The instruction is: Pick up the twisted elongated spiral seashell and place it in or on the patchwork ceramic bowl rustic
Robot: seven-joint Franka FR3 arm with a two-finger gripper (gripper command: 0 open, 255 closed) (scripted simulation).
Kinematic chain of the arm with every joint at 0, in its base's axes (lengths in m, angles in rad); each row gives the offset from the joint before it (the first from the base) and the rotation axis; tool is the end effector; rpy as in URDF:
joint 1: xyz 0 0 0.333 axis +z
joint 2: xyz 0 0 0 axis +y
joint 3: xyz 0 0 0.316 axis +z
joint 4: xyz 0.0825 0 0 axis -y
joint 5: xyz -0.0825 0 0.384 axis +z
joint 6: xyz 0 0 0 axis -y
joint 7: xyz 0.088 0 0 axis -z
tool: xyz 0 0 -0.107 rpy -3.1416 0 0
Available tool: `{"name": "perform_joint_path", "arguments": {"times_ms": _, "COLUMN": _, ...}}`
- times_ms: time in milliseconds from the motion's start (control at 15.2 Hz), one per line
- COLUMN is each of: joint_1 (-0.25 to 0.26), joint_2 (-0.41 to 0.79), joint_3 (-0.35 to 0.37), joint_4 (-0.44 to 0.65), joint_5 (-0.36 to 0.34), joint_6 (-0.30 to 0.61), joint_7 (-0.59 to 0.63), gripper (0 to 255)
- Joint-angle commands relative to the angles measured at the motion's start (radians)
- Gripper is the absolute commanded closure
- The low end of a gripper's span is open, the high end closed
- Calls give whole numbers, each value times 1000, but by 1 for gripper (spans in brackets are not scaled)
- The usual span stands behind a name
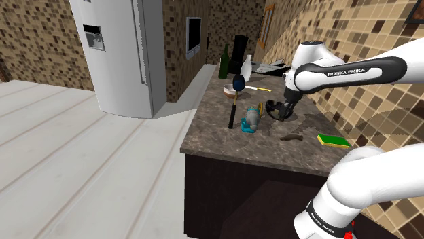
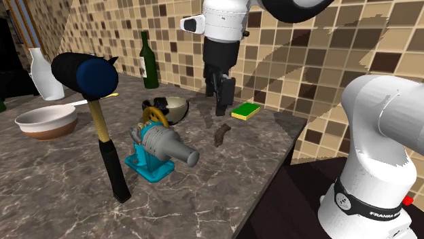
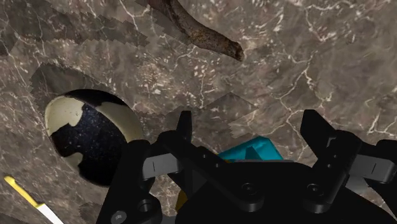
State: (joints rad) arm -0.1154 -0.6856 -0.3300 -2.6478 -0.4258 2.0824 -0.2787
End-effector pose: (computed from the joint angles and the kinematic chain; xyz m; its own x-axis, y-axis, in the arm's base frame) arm 0.3141 -0.1730 0.4516 0.9953 0.0883 0.0396 0.0786 -0.9764 0.2012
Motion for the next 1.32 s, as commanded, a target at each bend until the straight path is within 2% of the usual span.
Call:
{"name": "perform_joint_path", "arguments": {"times_ms": 0, "joint_1": -4, "joint_2": 16, "joint_3": -10, "joint_4": -18, "joint_5": -11, "joint_6": 35, "joint_7": 1, "gripper": 0}}
{"name": "perform_joint_path", "arguments": {"times_ms": 330, "joint_1": -11, "joint_2": 56, "joint_3": -33, "joint_4": -52, "joint_5": -32, "joint_6": 110, "joint_7": 7, "gripper": 0}}
{"name": "perform_joint_path", "arguments": {"times_ms": 792, "joint_1": -11, "joint_2": 55, "joint_3": -33, "joint_4": -52, "joint_5": -32, "joint_6": 110, "joint_7": 7, "gripper": 0}}
{"name": "perform_joint_path", "arguments": {"times_ms": 858, "joint_1": -11, "joint_2": 55, "joint_3": -33, "joint_4": -52, "joint_5": -32, "joint_6": 110, "joint_7": 7, "gripper": 255}}
{"name": "perform_joint_path", "arguments": {"times_ms": 1254, "joint_1": -11, "joint_2": 55, "joint_3": -33, "joint_4": -52, "joint_5": -32, "joint_6": 110, "joint_7": 7, "gripper": 255}}
